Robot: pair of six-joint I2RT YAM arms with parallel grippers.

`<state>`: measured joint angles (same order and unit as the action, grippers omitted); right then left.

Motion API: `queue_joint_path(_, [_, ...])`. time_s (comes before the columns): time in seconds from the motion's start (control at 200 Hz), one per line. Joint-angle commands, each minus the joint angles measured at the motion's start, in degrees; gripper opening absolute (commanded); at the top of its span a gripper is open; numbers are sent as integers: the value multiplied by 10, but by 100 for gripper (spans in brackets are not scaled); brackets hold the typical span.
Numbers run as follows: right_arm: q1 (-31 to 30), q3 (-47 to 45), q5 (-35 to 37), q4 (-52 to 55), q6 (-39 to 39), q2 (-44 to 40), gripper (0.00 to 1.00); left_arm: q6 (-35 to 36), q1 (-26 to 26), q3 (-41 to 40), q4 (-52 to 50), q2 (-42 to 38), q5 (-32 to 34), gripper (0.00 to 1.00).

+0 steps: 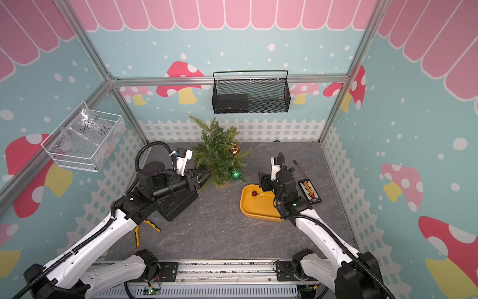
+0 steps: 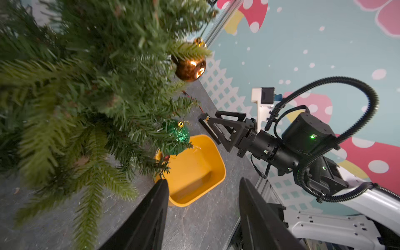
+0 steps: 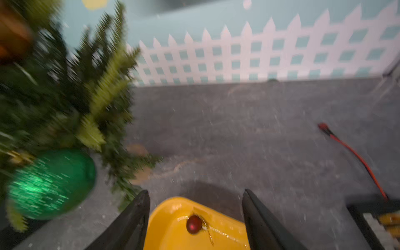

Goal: Decorate the small christmas tree with ornaments
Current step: Pick up an ornament from the container.

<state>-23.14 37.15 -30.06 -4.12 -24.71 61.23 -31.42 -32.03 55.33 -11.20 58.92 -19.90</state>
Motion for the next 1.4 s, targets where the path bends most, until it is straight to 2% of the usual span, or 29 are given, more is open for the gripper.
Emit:
queue_joint_path(0.0, [1,-23,60,41,-23,1,64,20,-14,-22,-23,-10,49,55])
queue_joint_path(0.11, [-1,-33,56,46,-38,42,57,16,-25,-39,-23,-14,66,55])
queue_joint_path(0.225, [-10,-43,45,14,-65,82,54,8,-29,-50,-22,-16,74,55])
queue_joint_path(0.435, [-43,-28,36,-27,-96,160,54,0,-31,-59,-15,-14,84,55])
queue_joint_path(0.555, [-59,-19,31,-43,-112,199,57,-1,-31,-60,-15,-13,85,54])
queue_joint_path(0.695, [-68,-9,26,-55,-120,224,58,-1,-30,-63,-15,-14,89,54])
queue_joint_path(1.126, [-83,25,44,-56,-120,285,48,3,-31,-71,-21,-24,102,54])
queue_joint_path(1.396, [-83,44,61,-55,-109,318,47,6,-30,-74,-25,-29,110,54])
